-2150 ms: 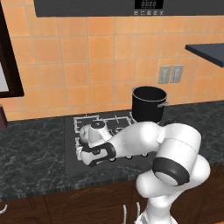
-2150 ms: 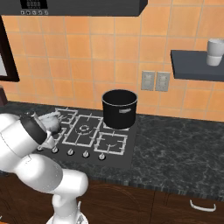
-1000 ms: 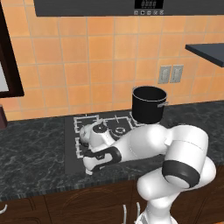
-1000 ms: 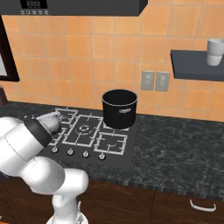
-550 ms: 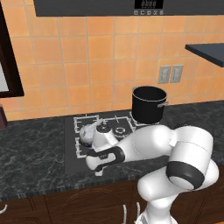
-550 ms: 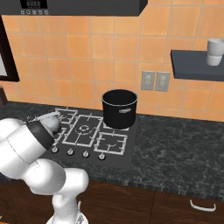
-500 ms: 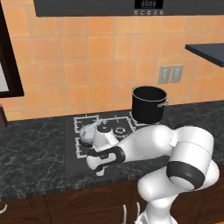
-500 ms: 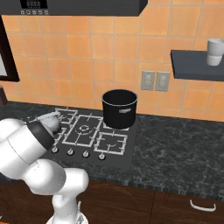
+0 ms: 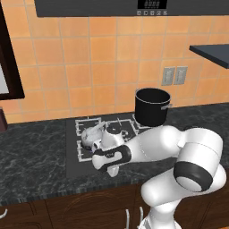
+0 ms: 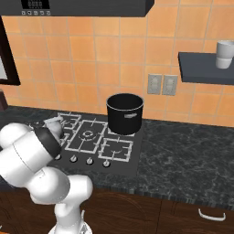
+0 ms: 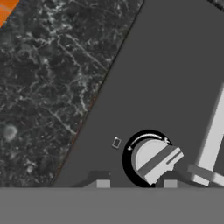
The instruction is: Pick the kettle from the counter and place it on a stove burner. Then turn the burner on.
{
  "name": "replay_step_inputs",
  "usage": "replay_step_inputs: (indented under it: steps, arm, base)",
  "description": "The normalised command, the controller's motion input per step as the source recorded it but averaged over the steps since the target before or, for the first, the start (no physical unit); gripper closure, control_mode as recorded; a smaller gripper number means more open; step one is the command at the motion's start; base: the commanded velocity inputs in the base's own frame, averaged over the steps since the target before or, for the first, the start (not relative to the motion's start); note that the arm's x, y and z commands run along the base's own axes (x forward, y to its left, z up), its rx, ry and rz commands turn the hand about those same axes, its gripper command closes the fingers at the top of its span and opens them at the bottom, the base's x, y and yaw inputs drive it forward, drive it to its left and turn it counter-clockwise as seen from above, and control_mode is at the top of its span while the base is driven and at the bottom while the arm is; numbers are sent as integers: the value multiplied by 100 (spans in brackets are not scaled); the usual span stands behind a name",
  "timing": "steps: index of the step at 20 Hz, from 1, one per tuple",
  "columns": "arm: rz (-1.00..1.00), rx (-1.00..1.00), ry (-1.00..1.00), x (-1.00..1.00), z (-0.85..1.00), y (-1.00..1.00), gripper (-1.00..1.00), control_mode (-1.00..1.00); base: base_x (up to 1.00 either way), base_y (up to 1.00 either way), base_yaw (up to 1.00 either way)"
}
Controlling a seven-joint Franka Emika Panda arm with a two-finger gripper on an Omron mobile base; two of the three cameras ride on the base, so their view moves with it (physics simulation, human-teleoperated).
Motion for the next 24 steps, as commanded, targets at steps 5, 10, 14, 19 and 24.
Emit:
replay_step_inputs:
  steps: [5, 10, 14, 19, 24]
  arm:
    - [60, -10, -7, 0, 0, 6, 100, -100]
    - [61, -12, -8, 0, 0, 11, 100, -100]
    - [61, -14, -9, 0, 0, 16, 100, -100]
    - [64, -13, -13, -13, 0, 17, 100, -100]
    - [65, -12, -18, -50, 2, 9, 100, -100]
  base:
    - [0, 0, 0]
    - [0, 0, 0]
    - [0, 0, 0]
    - [0, 0, 0]
    - [0, 0, 0]
